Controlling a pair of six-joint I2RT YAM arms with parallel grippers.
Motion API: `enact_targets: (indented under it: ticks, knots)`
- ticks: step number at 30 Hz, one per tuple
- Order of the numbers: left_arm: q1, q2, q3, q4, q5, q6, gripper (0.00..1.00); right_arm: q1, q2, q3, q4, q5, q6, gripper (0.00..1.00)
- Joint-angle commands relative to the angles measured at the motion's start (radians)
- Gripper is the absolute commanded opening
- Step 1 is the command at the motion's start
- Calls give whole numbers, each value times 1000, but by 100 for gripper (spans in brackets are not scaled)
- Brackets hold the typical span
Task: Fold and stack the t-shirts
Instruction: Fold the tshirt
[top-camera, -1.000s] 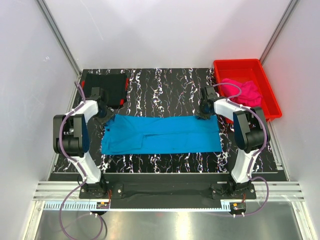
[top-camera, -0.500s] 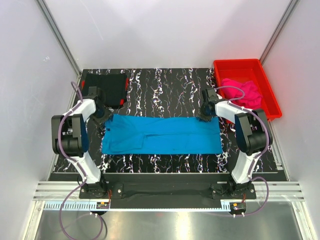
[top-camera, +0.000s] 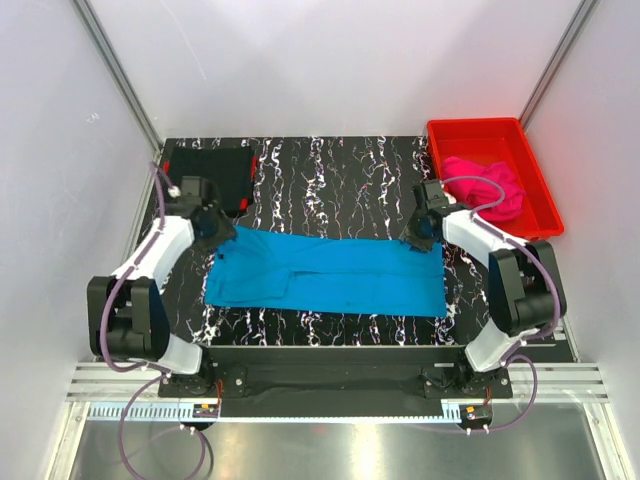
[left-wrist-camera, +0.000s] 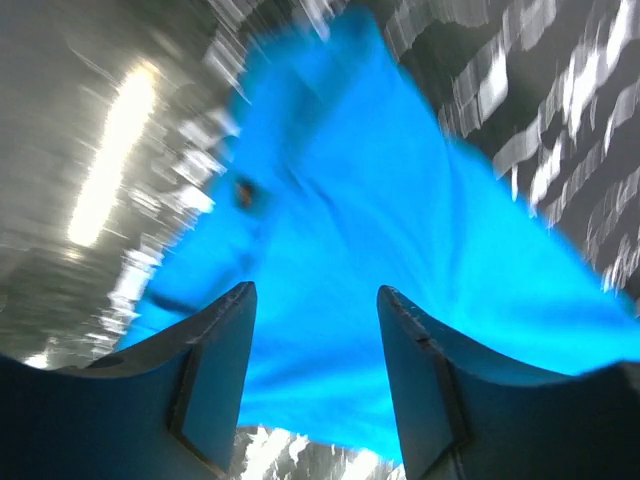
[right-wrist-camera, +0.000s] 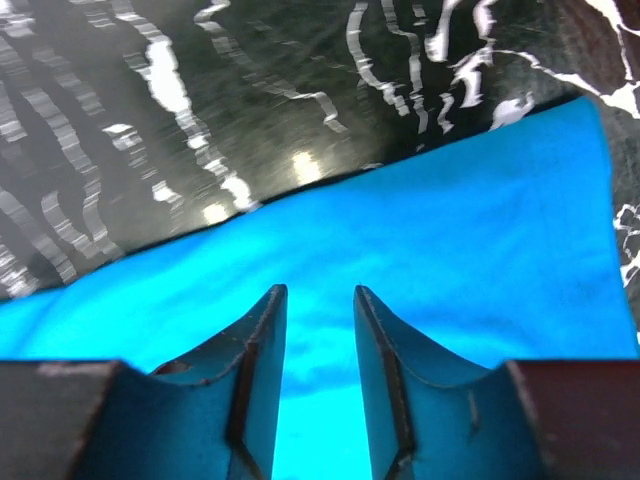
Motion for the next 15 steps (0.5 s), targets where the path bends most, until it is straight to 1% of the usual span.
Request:
enact_targets:
  ticks: [1, 2, 3, 4, 8, 10, 13, 15]
  knots:
    - [-62, 6, -85, 98, 154, 8, 56, -3, -98, -7, 9, -53, -32, 42]
    - [-77, 20, -88, 105, 152, -1, 55, -3, -131, -12, 23, -68, -40, 45]
    - [-103, 40, -82, 106, 142, -18, 55, -5, -148, -19, 28, -78, -49, 51]
    - [-114, 60, -75, 107, 138, -24, 55, -3, -164, -23, 28, -114, -60, 53]
    - [-141, 184, -33, 138, 138, -54, 55, -3, -260, -38, 19, -108, -80, 56]
    - [-161, 223, 14, 139, 138, -58, 55, -3, -276, -33, 12, -101, -97, 59]
    - [-189, 293, 86, 106, 105, -64, 56, -3, -279, -9, -17, -87, -115, 61]
    - [-203, 339, 117, 57, 71, -77, 56, -3, -271, -7, -5, -87, -126, 61]
